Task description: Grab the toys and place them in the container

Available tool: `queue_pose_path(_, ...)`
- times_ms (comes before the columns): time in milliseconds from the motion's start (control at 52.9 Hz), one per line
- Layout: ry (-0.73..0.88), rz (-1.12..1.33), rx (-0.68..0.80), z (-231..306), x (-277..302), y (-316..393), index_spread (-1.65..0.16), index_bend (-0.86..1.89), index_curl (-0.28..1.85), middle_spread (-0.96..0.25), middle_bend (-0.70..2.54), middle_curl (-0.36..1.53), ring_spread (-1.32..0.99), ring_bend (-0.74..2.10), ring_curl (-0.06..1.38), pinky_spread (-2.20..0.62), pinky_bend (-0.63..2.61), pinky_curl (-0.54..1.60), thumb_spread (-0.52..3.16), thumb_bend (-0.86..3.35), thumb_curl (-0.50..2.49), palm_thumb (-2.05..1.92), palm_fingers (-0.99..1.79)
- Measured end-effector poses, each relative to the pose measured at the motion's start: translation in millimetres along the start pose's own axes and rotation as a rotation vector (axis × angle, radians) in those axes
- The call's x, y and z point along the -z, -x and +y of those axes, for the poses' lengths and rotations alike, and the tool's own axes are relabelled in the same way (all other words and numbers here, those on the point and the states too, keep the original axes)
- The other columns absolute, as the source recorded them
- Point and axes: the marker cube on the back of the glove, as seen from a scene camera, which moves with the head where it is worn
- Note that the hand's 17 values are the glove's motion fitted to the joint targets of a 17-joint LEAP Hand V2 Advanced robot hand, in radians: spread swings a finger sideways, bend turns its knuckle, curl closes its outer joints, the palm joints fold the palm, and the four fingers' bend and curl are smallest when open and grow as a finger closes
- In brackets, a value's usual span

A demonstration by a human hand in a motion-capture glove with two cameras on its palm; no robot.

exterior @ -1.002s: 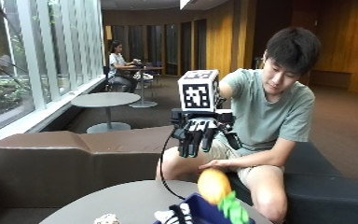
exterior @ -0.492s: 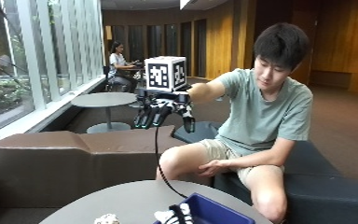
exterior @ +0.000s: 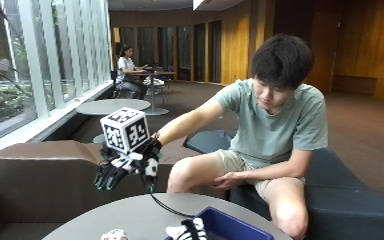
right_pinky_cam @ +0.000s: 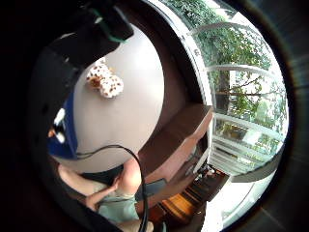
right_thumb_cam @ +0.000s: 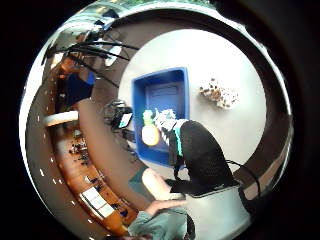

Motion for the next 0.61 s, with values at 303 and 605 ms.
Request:
queue_pose_path(303,0.077,-0.048,-0.042,-91,-140,-22,-0.22,0.10,0.31,-0.02,0.17,0.45,-0.05,0.62,0.33,0.01,0.99,0.33,1.35,-0.01,0.38,0.10,-0.13)
queue_pose_path(605,-0.098,-0.111,-0.135,-106,-243,-30,-0.25,0.10,0.24,-0.11,0.32,0.46,-0.13,0.82,0.36,-0.08,1.06,0.33,1.33,0.10,0.43,0.37,0.30)
